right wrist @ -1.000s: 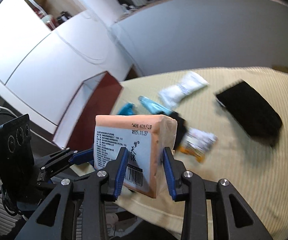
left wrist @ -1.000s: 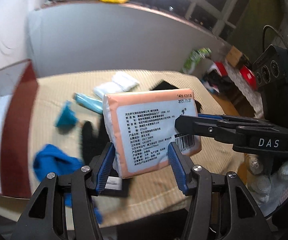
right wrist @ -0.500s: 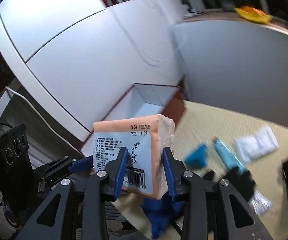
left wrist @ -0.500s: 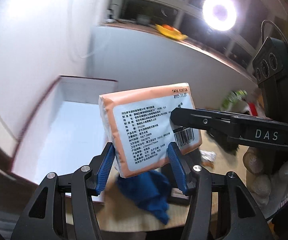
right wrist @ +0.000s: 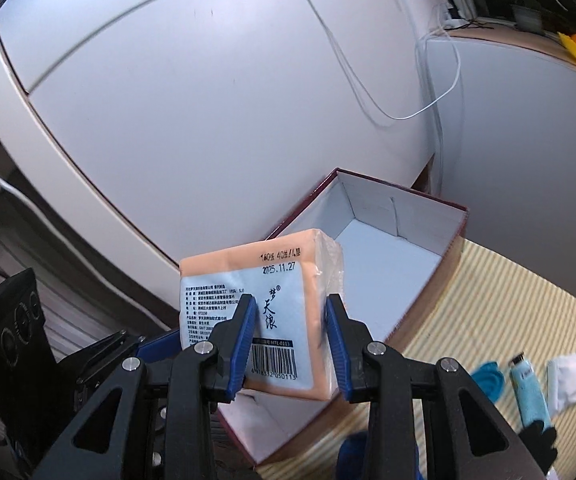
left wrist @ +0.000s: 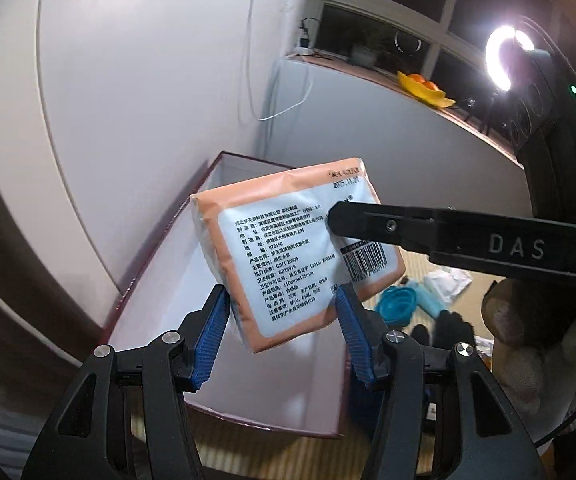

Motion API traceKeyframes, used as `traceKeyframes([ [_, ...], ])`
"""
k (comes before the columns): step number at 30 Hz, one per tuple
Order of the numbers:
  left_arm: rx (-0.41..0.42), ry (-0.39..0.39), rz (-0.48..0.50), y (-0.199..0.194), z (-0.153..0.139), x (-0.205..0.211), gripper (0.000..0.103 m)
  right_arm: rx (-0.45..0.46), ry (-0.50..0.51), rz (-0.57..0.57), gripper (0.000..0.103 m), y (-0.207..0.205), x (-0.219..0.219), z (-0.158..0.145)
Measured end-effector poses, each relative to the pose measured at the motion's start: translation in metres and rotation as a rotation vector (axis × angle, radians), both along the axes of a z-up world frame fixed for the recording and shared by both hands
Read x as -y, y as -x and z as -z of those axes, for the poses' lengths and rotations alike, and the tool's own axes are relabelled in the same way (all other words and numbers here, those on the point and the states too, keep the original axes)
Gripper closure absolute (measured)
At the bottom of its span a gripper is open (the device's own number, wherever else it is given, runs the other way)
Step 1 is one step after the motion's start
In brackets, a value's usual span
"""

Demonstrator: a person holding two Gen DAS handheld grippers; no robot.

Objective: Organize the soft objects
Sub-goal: 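Lift the tissue pack with the left gripper and release it into the box, then reach the left gripper to the blue towel and close on it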

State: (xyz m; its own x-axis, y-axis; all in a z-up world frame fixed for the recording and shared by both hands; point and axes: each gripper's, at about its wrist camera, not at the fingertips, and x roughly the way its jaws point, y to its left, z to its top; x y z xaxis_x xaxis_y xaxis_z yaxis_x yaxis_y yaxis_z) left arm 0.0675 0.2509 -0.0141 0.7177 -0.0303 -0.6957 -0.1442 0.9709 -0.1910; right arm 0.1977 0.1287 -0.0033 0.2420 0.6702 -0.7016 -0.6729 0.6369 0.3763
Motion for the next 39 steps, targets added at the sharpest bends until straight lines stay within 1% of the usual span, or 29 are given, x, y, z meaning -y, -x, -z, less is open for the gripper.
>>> traceKeyframes([
  [4, -0.005, -0.018, -0.016, -0.006, 0.004, -0.003, 0.049, -0.006, 0.018, -0.008, 0.071, -0.008, -0.009, 0.007],
  [8, -0.001, -0.068, -0.030, -0.006, 0.004, 0.000, 0.049, 0.008, 0.057, -0.007, 0.070, -0.014, -0.016, 0.011],
  [10, -0.001, -0.088, -0.039, -0.007, 0.003, 0.001, 0.049, 0.030, 0.069, 0.003, 0.064, -0.014, -0.015, 0.009],
  [12, 0.003, -0.097, -0.042, -0.005, 0.001, 0.004, 0.049, 0.062, 0.074, 0.018, 0.053, -0.012, -0.011, 0.006],
  [16, 0.011, -0.114, -0.043, 0.001, -0.003, 0.009, 0.049, 0.098, 0.076, 0.022, 0.051, -0.007, -0.002, -0.001],
  [19, 0.016, -0.108, -0.043, 0.004, -0.006, 0.017, 0.049, 0.106, 0.070, 0.036, 0.051, -0.005, 0.011, -0.005],
  [23, 0.052, -0.105, -0.025, 0.020, -0.011, 0.040, 0.049, 0.098, 0.039, 0.065, 0.050, 0.001, 0.043, -0.012],
  [26, 0.071, -0.092, 0.019, 0.030, -0.007, 0.068, 0.048, 0.089, 0.023, 0.090, 0.049, 0.008, 0.071, -0.014],
  [29, 0.069, -0.076, 0.075, 0.036, 0.001, 0.093, 0.048, 0.104, 0.040, 0.115, 0.049, 0.015, 0.097, -0.015],
  [32, 0.066, -0.077, 0.112, 0.040, 0.006, 0.110, 0.048, 0.113, 0.051, 0.159, 0.049, 0.023, 0.133, -0.015],
  [35, 0.049, -0.062, 0.143, 0.039, 0.013, 0.119, 0.047, 0.106, 0.057, 0.199, 0.049, 0.027, 0.164, -0.011],
  [37, 0.043, -0.058, 0.147, 0.040, 0.016, 0.123, 0.047, 0.113, 0.076, 0.234, 0.049, 0.030, 0.187, -0.008],
  [38, 0.038, -0.053, 0.146, 0.040, 0.018, 0.124, 0.044, 0.113, 0.081, 0.249, 0.048, 0.032, 0.198, -0.007],
  [39, 0.032, -0.045, 0.147, 0.040, 0.020, 0.123, 0.041, 0.108, 0.084, 0.265, 0.045, 0.033, 0.209, -0.005],
])
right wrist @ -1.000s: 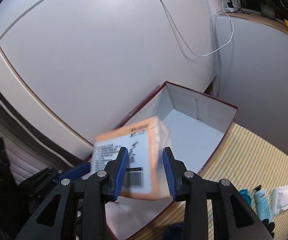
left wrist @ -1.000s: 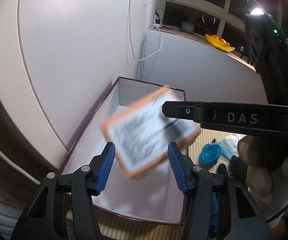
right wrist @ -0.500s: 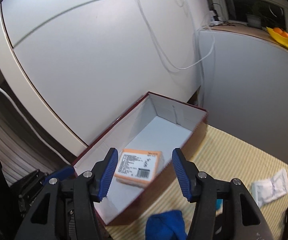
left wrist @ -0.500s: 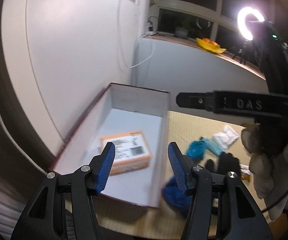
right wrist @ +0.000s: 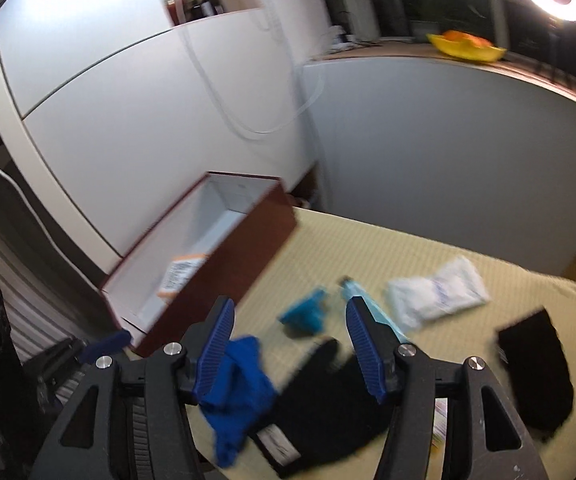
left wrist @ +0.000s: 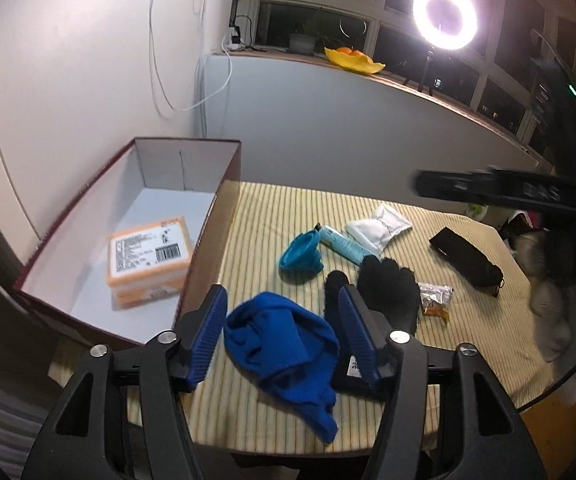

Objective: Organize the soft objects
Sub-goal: 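Reach the left gripper to the blue towel and close on it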

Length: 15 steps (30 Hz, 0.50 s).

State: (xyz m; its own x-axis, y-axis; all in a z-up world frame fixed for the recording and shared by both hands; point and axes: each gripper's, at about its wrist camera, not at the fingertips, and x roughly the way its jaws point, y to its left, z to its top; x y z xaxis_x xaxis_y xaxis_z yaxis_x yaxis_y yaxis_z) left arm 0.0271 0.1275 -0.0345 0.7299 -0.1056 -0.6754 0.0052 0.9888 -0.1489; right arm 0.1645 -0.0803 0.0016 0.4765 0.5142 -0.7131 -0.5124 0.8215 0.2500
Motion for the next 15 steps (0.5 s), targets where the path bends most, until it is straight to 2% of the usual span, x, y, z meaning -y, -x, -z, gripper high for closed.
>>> traceKeyframes([
  [2, -0.017, 0.019, -0.003, 0.003, 0.006, -0.002, 0.039, -0.016, -0.010, 0.027, 0.034, 0.003, 0.022, 0.004],
  [7, -0.065, 0.038, -0.023, 0.017, 0.025, -0.010, 0.039, -0.030, -0.007, 0.031, 0.033, 0.012, 0.053, 0.010],
  [10, -0.112, 0.080, -0.040, 0.025, 0.041, -0.014, 0.039, -0.058, 0.000, -0.009, 0.033, 0.014, 0.053, 0.018],
  [15, -0.168, 0.118, -0.052, 0.030, 0.064, -0.013, 0.039, -0.139, 0.015, -0.118, 0.033, 0.013, 0.022, 0.044],
])
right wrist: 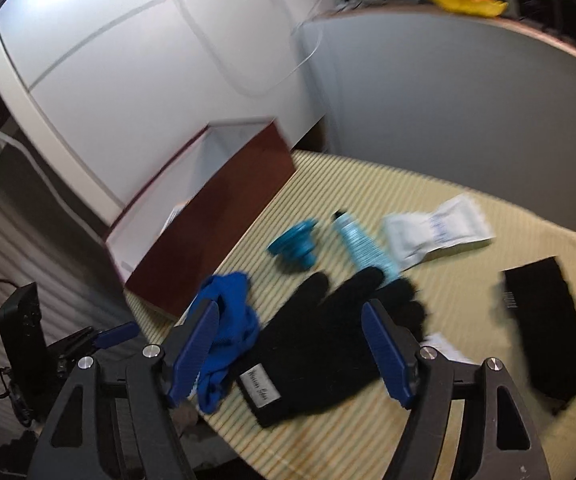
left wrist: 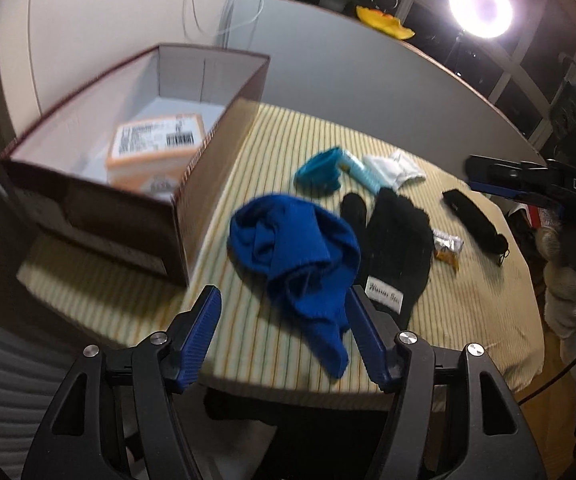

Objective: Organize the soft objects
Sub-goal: 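Reach the left gripper to the blue towel and close on it, then carry the blue towel with the left gripper and drop it into the box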

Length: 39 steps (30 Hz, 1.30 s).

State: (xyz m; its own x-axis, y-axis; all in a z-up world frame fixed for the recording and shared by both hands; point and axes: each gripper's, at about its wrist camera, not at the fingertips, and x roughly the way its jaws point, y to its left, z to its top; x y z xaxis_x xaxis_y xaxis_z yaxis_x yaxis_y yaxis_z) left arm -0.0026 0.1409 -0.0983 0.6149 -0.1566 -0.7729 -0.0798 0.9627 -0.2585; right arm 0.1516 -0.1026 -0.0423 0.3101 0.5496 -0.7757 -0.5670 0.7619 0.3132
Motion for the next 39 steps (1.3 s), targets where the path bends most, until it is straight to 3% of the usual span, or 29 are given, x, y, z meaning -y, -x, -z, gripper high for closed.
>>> traceKeyframes([
  [5, -0.025, -0.007, 0.004, -0.012, 0.016, 0.010, 0.039, -0.091, 0.032, -0.106, 0.033, -0.006, -0.048, 0.036],
  [9, -0.055, 0.035, 0.009, -0.024, 0.029, 0.012, 0.039, -0.168, 0.060, -0.140, 0.033, -0.015, -0.079, 0.064],
  [20, -0.065, 0.042, 0.009, -0.045, 0.047, 0.018, 0.041, -0.240, 0.098, -0.186, 0.033, -0.024, -0.113, 0.091],
  [25, -0.068, 0.075, -0.003, -0.048, 0.051, 0.015, 0.057, -0.273, 0.097, -0.210, 0.050, -0.024, -0.118, 0.099],
  [30, -0.062, 0.080, 0.014, -0.049, 0.049, 0.018, 0.075, -0.306, 0.072, -0.225, 0.075, -0.020, -0.121, 0.100],
  [33, -0.047, 0.080, 0.020, -0.047, 0.044, 0.017, 0.081, -0.305, 0.064, -0.223, 0.083, -0.018, -0.121, 0.096],
  [39, -0.001, 0.087, 0.045, -0.043, 0.024, 0.015, 0.082, -0.283, 0.023, -0.204, 0.086, -0.012, -0.114, 0.071],
])
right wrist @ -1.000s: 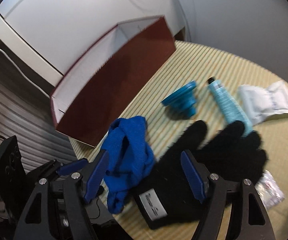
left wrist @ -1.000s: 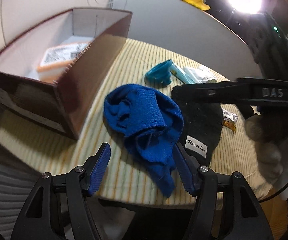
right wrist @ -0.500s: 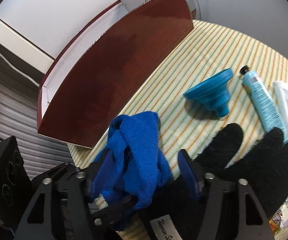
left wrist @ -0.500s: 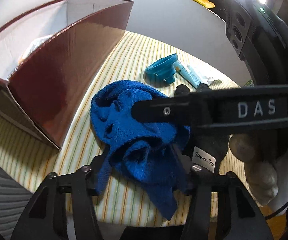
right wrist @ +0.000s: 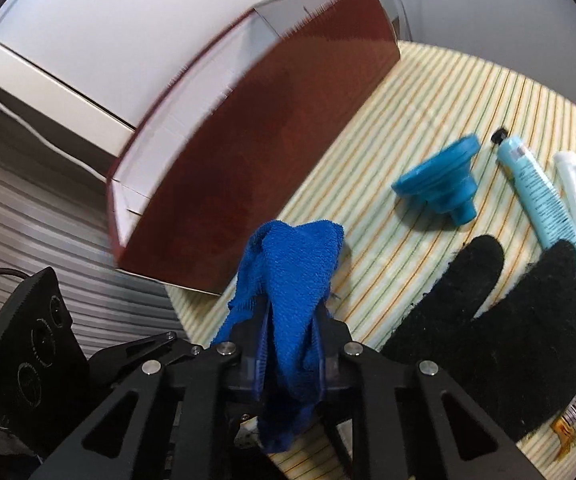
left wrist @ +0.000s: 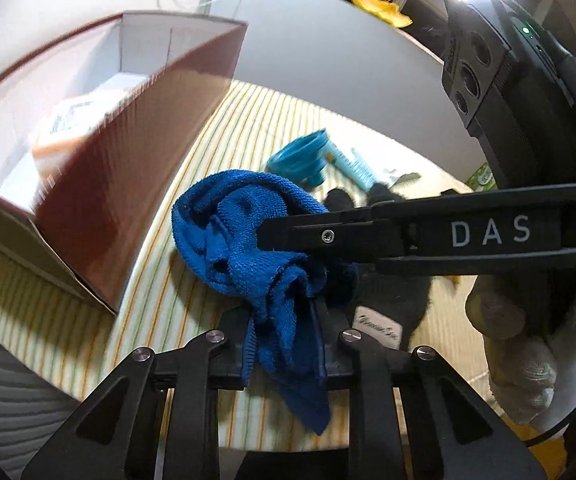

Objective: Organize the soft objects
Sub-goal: 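Carry the blue towel with the left gripper and drop it into the box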

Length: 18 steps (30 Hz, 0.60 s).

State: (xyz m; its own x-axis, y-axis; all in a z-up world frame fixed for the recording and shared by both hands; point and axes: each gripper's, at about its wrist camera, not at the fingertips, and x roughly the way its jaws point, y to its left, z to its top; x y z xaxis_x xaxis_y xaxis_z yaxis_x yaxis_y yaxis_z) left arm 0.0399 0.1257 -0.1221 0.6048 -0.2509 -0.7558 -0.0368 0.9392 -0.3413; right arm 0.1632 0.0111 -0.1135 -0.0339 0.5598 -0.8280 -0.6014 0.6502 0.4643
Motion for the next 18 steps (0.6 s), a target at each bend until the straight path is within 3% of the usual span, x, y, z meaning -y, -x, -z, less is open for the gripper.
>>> traceKeyframes([
  [11, 0.150, -0.035, 0.039, 0.012, -0.072, -0.008, 0.082, 0.152, -0.072, 0.005, 0.087, 0.010, 0.000, -0.081],
  [18, 0.235, -0.091, 0.015, -0.007, -0.118, -0.040, 0.082, 0.239, -0.148, -0.005, 0.087, -0.005, -0.031, -0.132],
])
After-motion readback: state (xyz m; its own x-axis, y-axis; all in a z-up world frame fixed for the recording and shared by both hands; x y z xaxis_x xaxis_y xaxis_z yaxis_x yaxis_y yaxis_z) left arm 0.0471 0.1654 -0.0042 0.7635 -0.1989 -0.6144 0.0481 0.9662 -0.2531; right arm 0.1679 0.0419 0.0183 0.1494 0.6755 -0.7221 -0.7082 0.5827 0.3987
